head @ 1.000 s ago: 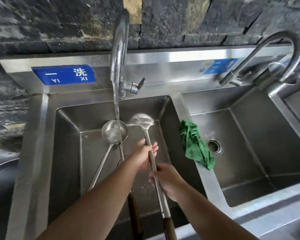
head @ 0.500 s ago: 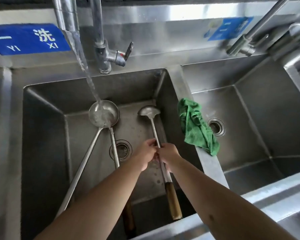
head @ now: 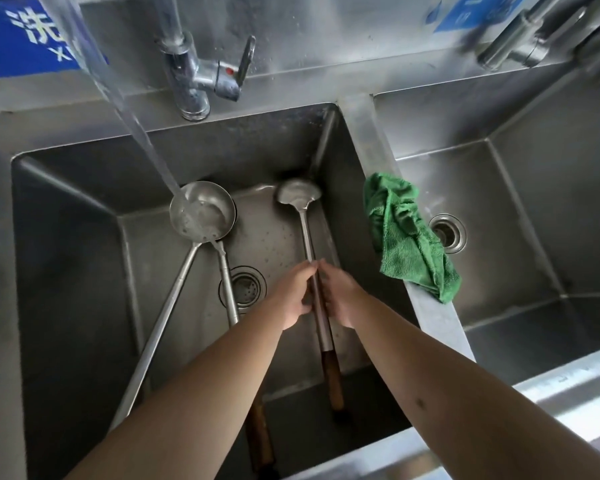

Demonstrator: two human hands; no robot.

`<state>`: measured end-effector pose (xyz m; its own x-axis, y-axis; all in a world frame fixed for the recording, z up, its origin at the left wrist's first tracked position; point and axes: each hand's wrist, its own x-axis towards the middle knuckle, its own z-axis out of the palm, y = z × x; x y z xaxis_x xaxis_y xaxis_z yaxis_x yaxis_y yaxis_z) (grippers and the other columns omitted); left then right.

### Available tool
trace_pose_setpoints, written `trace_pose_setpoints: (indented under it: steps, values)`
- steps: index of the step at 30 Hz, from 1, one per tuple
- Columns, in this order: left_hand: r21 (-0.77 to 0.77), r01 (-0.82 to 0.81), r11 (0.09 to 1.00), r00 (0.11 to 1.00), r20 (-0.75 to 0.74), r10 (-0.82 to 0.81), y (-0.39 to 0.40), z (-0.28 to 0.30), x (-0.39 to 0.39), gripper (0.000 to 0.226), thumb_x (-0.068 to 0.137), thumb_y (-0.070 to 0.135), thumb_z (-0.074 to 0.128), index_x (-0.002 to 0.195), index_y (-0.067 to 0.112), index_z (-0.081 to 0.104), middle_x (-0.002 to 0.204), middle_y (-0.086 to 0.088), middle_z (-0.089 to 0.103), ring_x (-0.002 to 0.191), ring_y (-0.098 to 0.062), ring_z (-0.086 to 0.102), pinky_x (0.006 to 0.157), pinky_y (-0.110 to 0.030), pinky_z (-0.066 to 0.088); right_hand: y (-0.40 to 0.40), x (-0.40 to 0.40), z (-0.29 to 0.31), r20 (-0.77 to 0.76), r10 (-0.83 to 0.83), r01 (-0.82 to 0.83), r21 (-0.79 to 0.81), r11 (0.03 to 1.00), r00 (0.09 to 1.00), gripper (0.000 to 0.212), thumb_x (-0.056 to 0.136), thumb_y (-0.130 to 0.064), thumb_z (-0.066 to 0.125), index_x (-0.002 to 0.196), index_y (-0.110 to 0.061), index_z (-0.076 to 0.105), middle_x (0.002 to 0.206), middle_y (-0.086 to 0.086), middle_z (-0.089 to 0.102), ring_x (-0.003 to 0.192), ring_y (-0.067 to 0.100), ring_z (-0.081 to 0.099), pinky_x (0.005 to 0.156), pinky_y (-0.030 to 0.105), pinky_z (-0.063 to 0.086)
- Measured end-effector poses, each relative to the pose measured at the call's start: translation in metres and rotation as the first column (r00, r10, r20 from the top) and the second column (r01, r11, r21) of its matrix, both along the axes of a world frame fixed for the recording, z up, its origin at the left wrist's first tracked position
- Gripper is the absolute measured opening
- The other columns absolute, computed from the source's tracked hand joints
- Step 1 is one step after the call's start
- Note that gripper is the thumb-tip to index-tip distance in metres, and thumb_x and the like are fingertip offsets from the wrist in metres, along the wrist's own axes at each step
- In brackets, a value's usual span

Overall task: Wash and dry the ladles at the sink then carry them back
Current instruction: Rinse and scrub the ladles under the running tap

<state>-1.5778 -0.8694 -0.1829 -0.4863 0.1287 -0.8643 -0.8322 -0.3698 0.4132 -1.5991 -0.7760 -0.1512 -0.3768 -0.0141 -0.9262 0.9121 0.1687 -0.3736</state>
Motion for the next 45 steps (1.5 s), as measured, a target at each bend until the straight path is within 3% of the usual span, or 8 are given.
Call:
trace_pose_setpoints:
  steps: [14,20,24,27,29,31,34,45]
  values:
    - [-0.127,0.074,0.989,0.994,-0.067,-0.083,-0.061,0.022,0.017,0.046,0.097,0.043,0.047,0.136,0.019,0.053,0.139,0.001,0.055,0.129,-0.021,0.050,0.106,-0.045,0.036,-0.052,0.012,0.020,-0.363,0.450,-0.290,0.417,0.861,0.816,0.042,0.098,-0.033,0.045,0.136,-0.018,0.049,0.129,0.009,0.058,0.109,0.024,0.058,0.087,0.031,0.045]
    - [-0.341,-0.097,0.935,0.992,-0.108,0.063,-0.119,0.035,0.041,0.011,0.089,0.020,0.058,0.097,0.020,0.065,0.098,-0.004,0.063,0.082,-0.012,0.057,0.065,-0.025,0.038,-0.107,0.034,0.036,-0.376,0.565,-0.452,0.350,0.821,0.734,0.041,0.096,-0.031,0.048,0.135,-0.020,0.054,0.125,0.005,0.063,0.106,0.021,0.059,0.080,0.027,0.045]
    - [-0.651,0.031,0.758,0.996,-0.046,-0.080,-0.164,0.025,0.066,0.052,0.071,0.034,0.061,0.121,0.021,0.063,0.123,-0.003,0.065,0.110,-0.021,0.061,0.097,-0.035,0.048,-0.148,0.049,0.037,-0.350,0.558,-0.517,0.211,0.830,0.753,0.041,0.095,-0.023,0.052,0.136,-0.017,0.056,0.124,0.003,0.063,0.103,0.018,0.064,0.067,0.021,0.049]
    - [-0.869,0.303,0.391,0.908,0.139,-0.395,-0.194,0.003,0.090,0.033,0.083,0.034,0.056,0.113,0.021,0.064,0.111,-0.007,0.068,0.107,-0.031,0.061,0.088,-0.038,0.050,-0.178,0.059,0.026,-0.274,0.533,-0.533,0.079,0.842,0.801,0.032,0.095,-0.019,0.054,0.123,-0.009,0.063,0.106,0.001,0.066,0.095,0.018,0.064,0.087,0.033,0.050]
    - [-0.900,0.291,0.324,0.903,0.145,-0.405,-0.208,-0.003,0.098,0.022,0.087,0.027,0.055,0.102,0.014,0.065,0.104,-0.015,0.068,0.103,-0.037,0.061,0.084,-0.040,0.048,-0.194,0.066,0.009,-0.222,0.485,-0.490,0.037,0.871,0.846,0.029,0.094,-0.015,0.053,0.120,-0.008,0.063,0.083,-0.003,0.060,0.070,0.012,0.055,0.073,0.033,0.048]
    - [-0.855,0.269,0.444,0.926,0.103,-0.363,-0.216,-0.009,0.100,0.022,0.088,0.020,0.055,0.098,0.008,0.070,0.099,-0.020,0.071,0.096,-0.037,0.066,0.082,-0.042,0.053,-0.202,0.070,-0.006,-0.195,0.464,-0.467,0.032,0.883,0.864,0.032,0.092,-0.010,0.053,0.124,-0.010,0.061,0.082,-0.001,0.059,0.066,0.013,0.052,0.061,0.026,0.047]
    - [-0.694,0.208,0.689,0.967,0.041,-0.251,-0.222,-0.017,0.105,0.023,0.072,0.023,0.059,0.085,0.011,0.073,0.071,-0.013,0.070,0.064,-0.027,0.068,0.067,-0.045,0.061,-0.212,0.073,-0.026,-0.186,0.397,-0.415,-0.066,0.907,0.899,0.025,0.093,-0.011,0.055,0.116,-0.009,0.061,0.090,0.004,0.059,0.079,0.020,0.058,0.085,0.040,0.055]
    - [-0.411,-0.027,0.911,0.993,-0.117,-0.024,-0.183,0.051,0.098,0.031,0.099,0.004,0.036,0.072,0.011,0.050,0.058,-0.005,0.047,0.037,-0.009,0.044,0.032,-0.016,0.031,-0.217,0.042,-0.006,-0.079,0.007,-0.016,-0.122,0.992,0.997,0.017,0.095,-0.004,0.050,0.078,-0.003,0.054,0.067,0.015,0.055,0.040,0.023,0.049,0.036,0.021,0.037]
